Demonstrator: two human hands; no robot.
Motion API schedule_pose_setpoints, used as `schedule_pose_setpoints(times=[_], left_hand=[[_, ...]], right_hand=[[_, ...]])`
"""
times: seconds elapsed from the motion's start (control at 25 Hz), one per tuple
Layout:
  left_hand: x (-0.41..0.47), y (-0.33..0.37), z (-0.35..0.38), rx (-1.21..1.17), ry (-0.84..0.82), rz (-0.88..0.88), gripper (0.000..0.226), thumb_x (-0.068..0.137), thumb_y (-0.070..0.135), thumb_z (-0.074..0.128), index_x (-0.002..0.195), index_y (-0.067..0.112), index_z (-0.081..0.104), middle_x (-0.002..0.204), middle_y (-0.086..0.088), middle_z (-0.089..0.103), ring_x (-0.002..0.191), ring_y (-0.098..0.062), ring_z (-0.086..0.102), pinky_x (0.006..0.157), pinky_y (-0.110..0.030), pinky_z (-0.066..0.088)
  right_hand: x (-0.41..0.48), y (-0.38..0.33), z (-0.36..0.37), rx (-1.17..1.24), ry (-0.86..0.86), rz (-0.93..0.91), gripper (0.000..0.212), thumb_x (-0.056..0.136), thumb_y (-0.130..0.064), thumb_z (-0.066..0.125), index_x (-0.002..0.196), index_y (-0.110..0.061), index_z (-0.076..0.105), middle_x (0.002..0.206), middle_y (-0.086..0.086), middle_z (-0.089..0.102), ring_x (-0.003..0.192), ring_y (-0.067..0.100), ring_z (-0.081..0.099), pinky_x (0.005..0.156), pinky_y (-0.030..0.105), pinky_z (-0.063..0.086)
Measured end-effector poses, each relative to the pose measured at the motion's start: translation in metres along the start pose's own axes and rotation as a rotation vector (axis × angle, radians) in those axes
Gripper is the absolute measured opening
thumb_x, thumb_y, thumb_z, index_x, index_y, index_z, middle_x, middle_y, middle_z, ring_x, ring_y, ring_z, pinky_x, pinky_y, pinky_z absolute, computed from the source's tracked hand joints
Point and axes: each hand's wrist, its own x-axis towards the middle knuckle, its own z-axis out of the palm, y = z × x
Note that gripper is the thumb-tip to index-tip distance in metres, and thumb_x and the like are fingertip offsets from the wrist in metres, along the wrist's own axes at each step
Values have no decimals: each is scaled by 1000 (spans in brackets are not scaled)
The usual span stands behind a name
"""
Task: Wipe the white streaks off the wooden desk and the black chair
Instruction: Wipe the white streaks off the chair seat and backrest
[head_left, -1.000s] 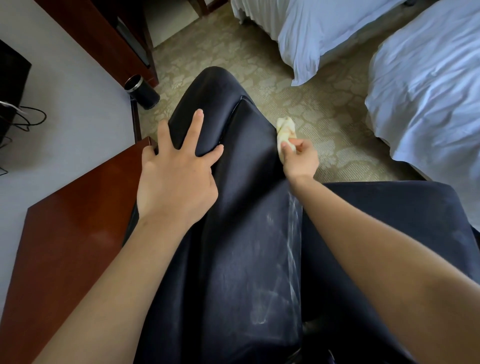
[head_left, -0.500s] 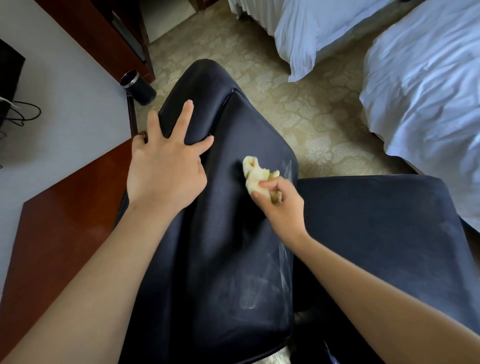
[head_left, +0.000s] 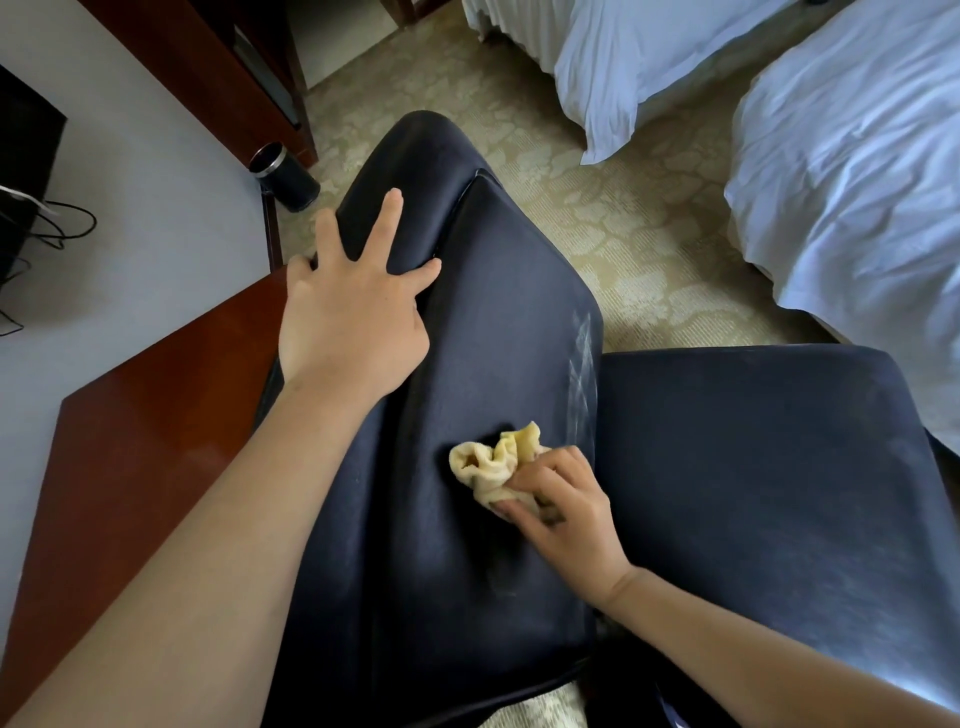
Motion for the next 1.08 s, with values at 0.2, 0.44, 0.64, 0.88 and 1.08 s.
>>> schedule_pose_setpoints(times=[0.2, 0.44, 0.64, 0.88, 1.08], left_hand=[[0, 1, -2, 2, -32, -7, 52, 96, 34, 34, 146, 42, 27, 159, -1, -13, 140, -44, 7, 101, -51, 35], [0, 2, -4, -11, -56, -6, 53, 96, 36, 33, 147, 42, 23, 159, -2, -16, 141, -44, 4, 104, -52, 33], [0, 2, -5, -44, -50, -11, 52, 96, 35, 33, 147, 43, 25, 160, -2, -12, 141, -44, 2, 104, -50, 32], [0, 1, -4, -42, -29, -18, 52, 95, 35, 34, 146, 43, 27, 160, -2, -10, 142, -44, 2, 102, -49, 34], [2, -1, -2, -47, -41, -22, 52, 95, 32, 34, 146, 42, 27, 160, -1, -12, 141, -44, 5, 102, -49, 32]], right_hand=[[53, 13, 4, -13, 92, 114, 9, 83, -29, 63, 90, -26, 59, 84, -1, 55, 84, 15, 49, 81, 12, 37], [156, 18, 7, -43, 223, 344, 15, 87, -25, 64, 96, -13, 65, 94, 5, 60, 92, 23, 54, 79, 22, 35], [242, -7, 17, 21, 286, 272, 17, 88, -23, 63, 101, -12, 66, 97, -2, 64, 94, 14, 56, 79, 18, 37], [274, 7, 25, -12, 315, 340, 12, 89, -26, 60, 94, -16, 64, 97, 1, 65, 89, 14, 55, 74, 20, 37], [240, 53, 5, -35, 358, 708, 4, 90, -23, 56, 87, -21, 56, 91, -2, 61, 90, 18, 56, 74, 19, 36]])
